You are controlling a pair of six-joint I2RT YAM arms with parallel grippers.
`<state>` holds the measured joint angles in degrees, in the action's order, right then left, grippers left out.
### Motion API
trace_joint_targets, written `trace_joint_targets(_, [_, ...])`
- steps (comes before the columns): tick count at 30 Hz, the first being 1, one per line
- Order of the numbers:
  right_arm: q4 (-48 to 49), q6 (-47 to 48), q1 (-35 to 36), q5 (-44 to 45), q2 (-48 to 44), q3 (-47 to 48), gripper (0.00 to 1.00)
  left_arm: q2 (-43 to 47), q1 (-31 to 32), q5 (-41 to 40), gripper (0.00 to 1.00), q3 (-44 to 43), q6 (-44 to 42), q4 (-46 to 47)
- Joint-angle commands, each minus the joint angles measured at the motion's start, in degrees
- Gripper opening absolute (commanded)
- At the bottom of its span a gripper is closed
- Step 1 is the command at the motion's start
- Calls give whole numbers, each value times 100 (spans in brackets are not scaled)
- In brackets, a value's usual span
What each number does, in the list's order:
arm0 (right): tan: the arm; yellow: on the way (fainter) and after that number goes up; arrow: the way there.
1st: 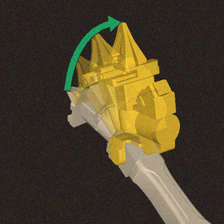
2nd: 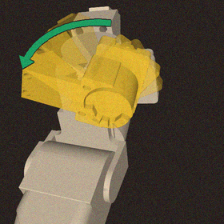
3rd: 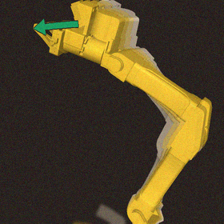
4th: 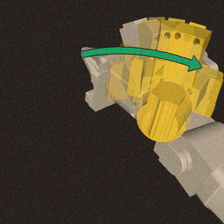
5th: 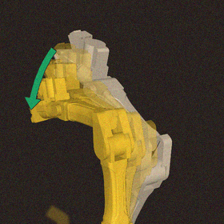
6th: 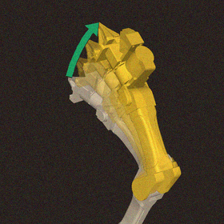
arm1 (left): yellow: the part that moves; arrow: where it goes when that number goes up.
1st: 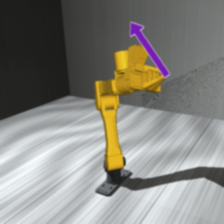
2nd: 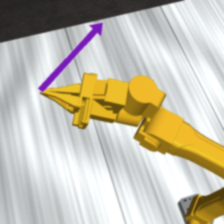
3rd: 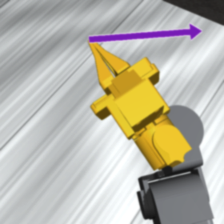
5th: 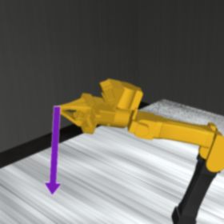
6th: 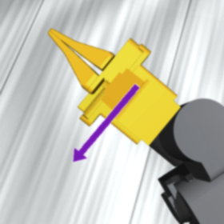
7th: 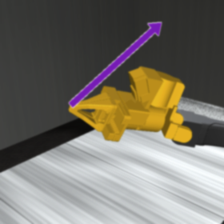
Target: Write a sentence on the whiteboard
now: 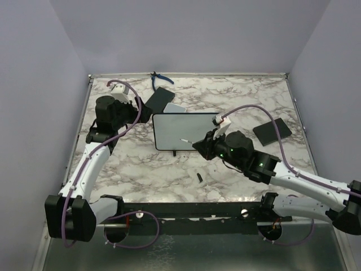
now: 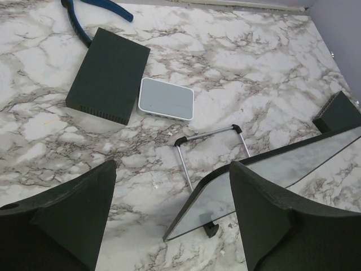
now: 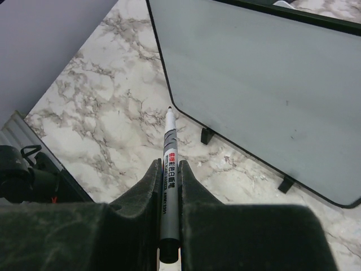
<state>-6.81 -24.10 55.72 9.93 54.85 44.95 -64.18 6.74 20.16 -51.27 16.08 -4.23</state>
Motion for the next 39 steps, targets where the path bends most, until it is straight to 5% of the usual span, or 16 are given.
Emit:
trace_joint_targets(1, [1171, 425, 524, 1179, 662, 318, 1, 24, -29, 502, 81, 309, 64, 646])
trace_joint_targets(10, [2271, 1017, 953, 2106, 1918, 858, 1, -50, 119, 883, 71, 591, 344, 1071])
trace_joint_targets(39, [2828, 1598, 958, 2048, 3283, 1588, 0, -234, 354, 1131, 41, 696, 505, 1285])
